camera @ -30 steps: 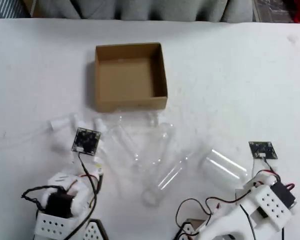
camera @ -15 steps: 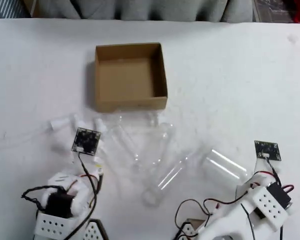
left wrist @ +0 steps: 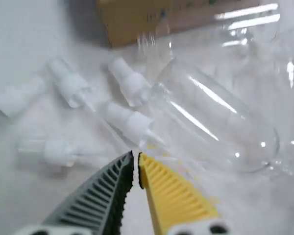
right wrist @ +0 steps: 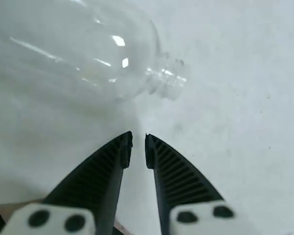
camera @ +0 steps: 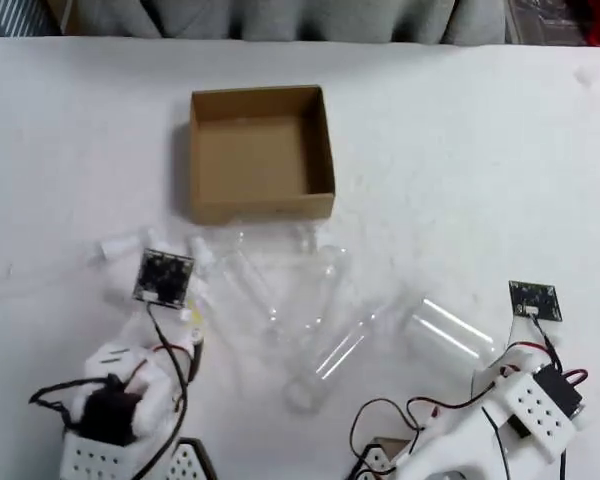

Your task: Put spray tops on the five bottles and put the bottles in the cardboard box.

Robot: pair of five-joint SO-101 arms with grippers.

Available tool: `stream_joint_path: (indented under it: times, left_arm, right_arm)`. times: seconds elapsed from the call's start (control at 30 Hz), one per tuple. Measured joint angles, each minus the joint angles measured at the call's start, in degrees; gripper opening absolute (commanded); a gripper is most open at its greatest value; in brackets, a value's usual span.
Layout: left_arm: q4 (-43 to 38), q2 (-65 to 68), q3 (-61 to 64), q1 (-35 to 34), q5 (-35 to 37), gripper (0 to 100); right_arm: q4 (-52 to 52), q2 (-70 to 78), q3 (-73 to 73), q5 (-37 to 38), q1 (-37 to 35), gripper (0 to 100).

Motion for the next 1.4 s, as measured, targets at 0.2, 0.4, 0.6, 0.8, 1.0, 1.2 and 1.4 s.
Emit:
stream_joint_path:
  times: [0.2,0.4,0.6,0.8,1.0,1.2,1.4]
  left_arm:
    - [-0.4,-0.3,-5.8,0.0,-2.1,2]
    - [-2.1,0.0,-1.7,0.0,-6.9,2]
    - [-4.8,-0.1,-0.7,-1.5,-7.2,2]
    - [-6.3,0.0,0.5,-2.2,-7.2,2]
    - [-6.3,0.0,0.5,-2.2,-7.2,2]
    - [-6.3,0.0,0.5,-2.2,-7.2,2]
    - [-7.9,-0.1,1.1,-2.2,-7.2,2]
  right_arm:
    - [0.0,0.0,0.0,0.0,0.0,2.5]
    - [0.0,0.0,0.0,-0.5,0.0,2.0]
    - [-2.5,0.0,0.0,-0.5,0.0,1.9]
    - [-5.8,0.1,0.0,-5.7,0.0,1.9]
    - [-7.6,0.1,-0.1,-8.8,-2.7,1.9]
    - [-9.1,3.8,-0.4,-10.2,-2.8,1.9]
    - [-13.3,16.8,-7.1,-12.0,-1.5,1.9]
